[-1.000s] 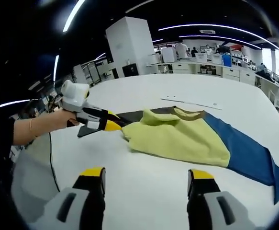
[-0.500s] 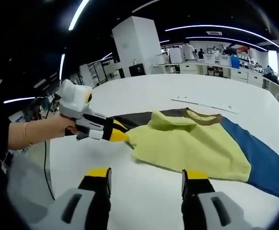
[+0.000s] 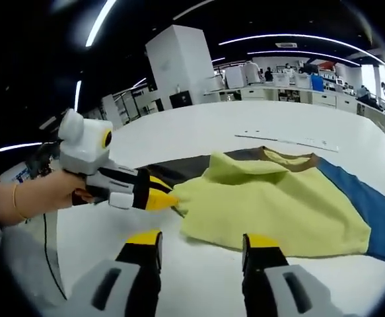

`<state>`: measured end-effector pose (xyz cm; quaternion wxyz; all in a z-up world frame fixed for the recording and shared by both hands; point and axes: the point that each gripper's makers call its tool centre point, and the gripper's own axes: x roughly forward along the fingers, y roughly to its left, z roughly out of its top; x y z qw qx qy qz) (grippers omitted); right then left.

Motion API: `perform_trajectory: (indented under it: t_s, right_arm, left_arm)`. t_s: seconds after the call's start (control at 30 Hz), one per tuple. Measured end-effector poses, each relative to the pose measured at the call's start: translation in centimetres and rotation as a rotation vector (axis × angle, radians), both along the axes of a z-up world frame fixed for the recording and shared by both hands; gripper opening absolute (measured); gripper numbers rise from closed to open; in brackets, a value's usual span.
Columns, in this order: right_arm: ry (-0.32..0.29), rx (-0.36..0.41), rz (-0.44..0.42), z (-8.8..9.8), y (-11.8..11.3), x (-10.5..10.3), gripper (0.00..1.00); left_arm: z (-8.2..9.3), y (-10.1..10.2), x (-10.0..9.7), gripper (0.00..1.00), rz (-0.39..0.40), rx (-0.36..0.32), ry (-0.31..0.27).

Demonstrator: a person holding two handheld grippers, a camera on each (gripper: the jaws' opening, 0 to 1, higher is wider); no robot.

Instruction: Fold the garment on the visible template until the final outline fits inside the template.

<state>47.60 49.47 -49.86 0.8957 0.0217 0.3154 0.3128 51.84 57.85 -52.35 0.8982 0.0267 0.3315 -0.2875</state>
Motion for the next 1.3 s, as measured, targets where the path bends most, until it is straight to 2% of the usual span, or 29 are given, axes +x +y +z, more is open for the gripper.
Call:
perform_trajectory:
  t_s: [0.17,0.3,0.43,0.7,0.8,0.97,1.03,1.07,1.1,1.3]
  right_arm:
    - [0.023,-0.002,-0.011,-0.7,1.4,0.4,0.4]
    - [0.014,-0.01,-0.033,-0.8,1.8,0.6,0.35]
    - [0.035,-0.025,-0.064,-1.5,1.9,0.7,0.32]
    - [0.071,-0.071,-0.102,-3.1,1.9,0.8,0.13]
    - [0.086,-0.075,-0.114,-3.4,1.6,0.7,0.0]
    - [0.103,-0.046,-0.128,-3.4,1.6,0.6,0.0]
    - [0.115,-0.021,-0.133,-3.0,1.8,0.5,0.09]
    - [0.102,-0.029,-0.13,-2.9,1.9,0.4,0.17]
    - [0.094,-0.038,-0.128,-2.8,2.0,0.5,0.21]
    - [0.072,-0.071,-0.156,-3.1,2.2,1.1,0.21]
  left_arm:
    - [0.0,0.0,0.0,0.1,0.008,-0.006,-0.003]
    - [0.0,0.0,-0.1,0.09,0.01,-0.007,-0.01]
    - [0.0,-0.1,-0.1,0.08,0.015,-0.009,-0.012]
    - [0.0,0.0,0.0,0.06,0.021,-0.008,-0.014]
    - [0.1,0.0,0.0,0.04,0.021,-0.004,-0.02]
    - [0.3,0.0,-0.1,0.03,0.017,0.001,-0.023]
    - [0.3,0.1,-0.1,0.03,0.017,0.003,-0.022]
    - [0.3,0.0,-0.1,0.03,0.016,0.005,-0.021]
    - [0.2,0.0,-0.1,0.02,0.015,0.008,-0.021]
    - [0.1,0.0,-0.1,0.02,0.018,0.009,-0.015]
